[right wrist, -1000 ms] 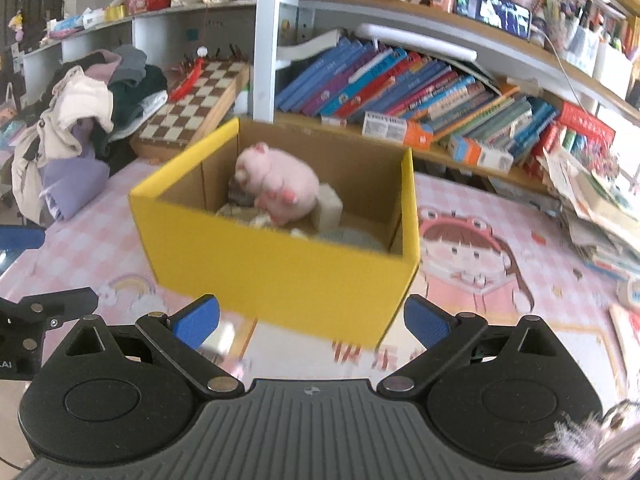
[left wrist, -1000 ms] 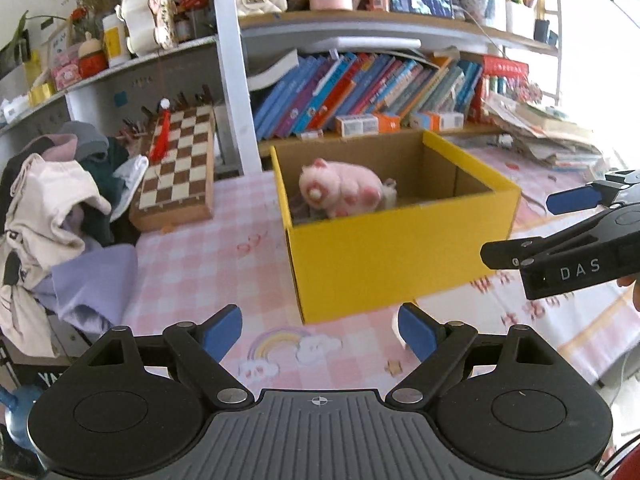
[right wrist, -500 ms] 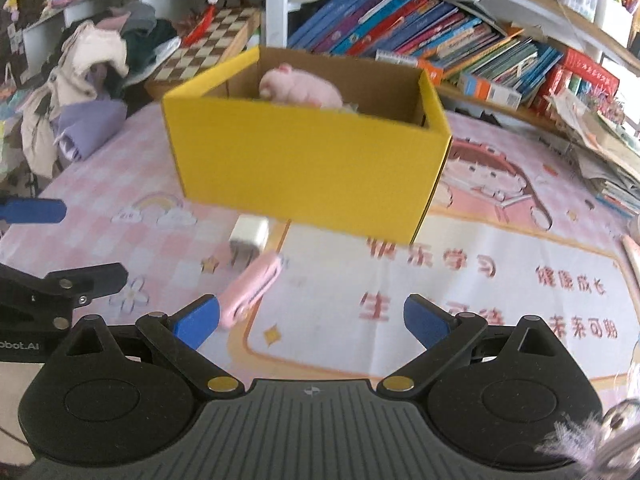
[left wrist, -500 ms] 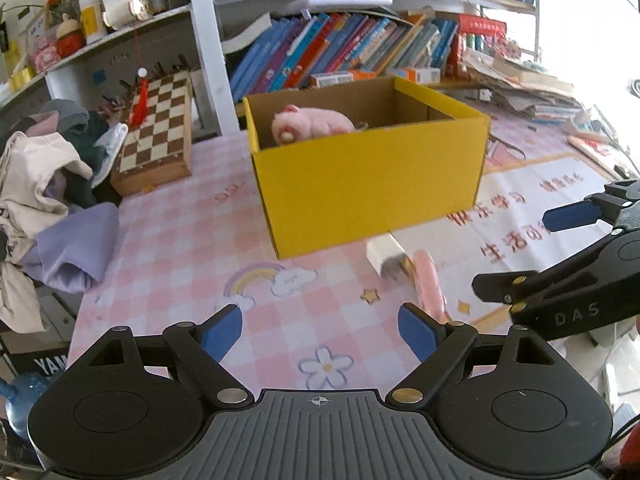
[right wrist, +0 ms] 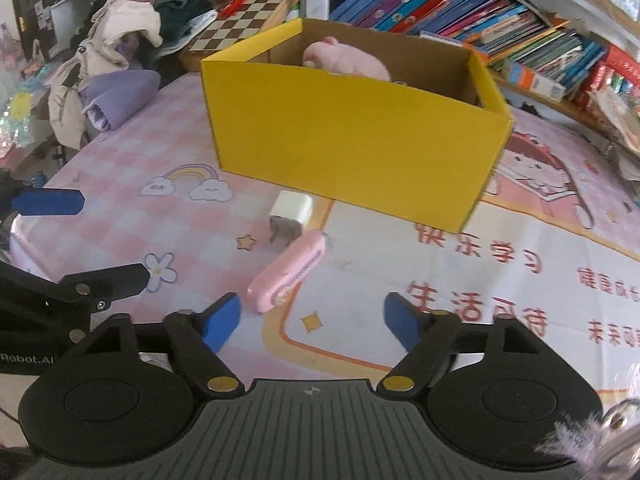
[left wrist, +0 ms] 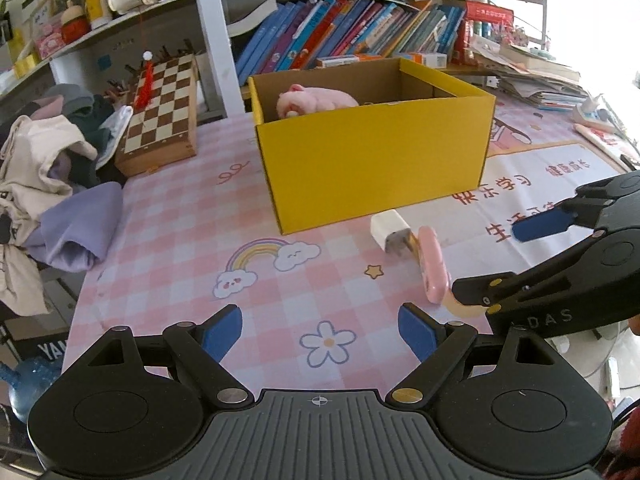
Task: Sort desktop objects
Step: 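Grasp the pink stick with the right tool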
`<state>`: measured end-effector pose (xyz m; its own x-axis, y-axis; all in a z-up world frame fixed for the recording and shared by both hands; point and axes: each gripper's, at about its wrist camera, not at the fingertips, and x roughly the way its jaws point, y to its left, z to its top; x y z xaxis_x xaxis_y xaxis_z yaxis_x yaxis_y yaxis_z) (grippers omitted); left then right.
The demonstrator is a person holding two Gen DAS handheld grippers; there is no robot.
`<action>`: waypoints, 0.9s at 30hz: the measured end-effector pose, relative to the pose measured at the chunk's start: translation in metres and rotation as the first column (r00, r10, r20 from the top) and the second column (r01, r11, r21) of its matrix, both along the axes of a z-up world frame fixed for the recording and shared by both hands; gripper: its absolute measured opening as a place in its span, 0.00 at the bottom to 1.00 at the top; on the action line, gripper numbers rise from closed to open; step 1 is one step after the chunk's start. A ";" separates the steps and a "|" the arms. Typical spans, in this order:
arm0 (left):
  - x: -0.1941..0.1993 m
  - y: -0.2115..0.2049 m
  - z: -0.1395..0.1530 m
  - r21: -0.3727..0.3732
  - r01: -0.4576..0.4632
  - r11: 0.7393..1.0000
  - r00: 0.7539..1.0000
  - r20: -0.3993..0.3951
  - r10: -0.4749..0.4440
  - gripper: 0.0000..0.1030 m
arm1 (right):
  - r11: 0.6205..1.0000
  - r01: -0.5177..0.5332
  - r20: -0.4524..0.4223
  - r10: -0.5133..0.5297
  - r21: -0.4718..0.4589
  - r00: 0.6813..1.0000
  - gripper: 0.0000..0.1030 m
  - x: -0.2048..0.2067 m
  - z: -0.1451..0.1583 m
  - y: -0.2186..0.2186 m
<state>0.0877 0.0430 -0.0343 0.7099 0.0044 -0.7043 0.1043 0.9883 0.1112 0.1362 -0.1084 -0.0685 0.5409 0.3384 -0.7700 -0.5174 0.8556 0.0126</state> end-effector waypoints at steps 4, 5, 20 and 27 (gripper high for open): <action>0.001 0.006 0.000 0.010 -0.024 1.000 1.000 -0.004 0.024 0.85 | 0.999 -0.042 -0.037 0.043 0.019 0.998 0.53 0.009 -0.004 0.013; 0.002 0.007 0.001 0.013 -0.029 1.000 1.000 -0.004 0.029 0.85 | 0.999 -0.051 -0.045 0.052 0.019 0.998 0.51 0.011 -0.005 0.017; 0.019 -0.007 -0.006 0.018 0.014 1.000 1.000 -0.028 -0.013 0.85 | 0.999 -0.031 -0.087 0.030 -0.011 0.996 0.23 0.037 -0.015 0.015; 0.040 -0.024 -0.014 -0.015 0.047 0.999 0.999 -0.021 -0.047 0.84 | 0.998 0.036 -0.057 -0.039 -0.046 0.998 0.23 0.043 -0.012 -0.019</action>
<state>0.1280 0.0189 -0.0486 0.6940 -0.0390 -0.7189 0.1527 0.9838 0.0940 0.1792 -0.1270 -0.0807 0.5065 0.2835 -0.8143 -0.4846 0.8747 0.0031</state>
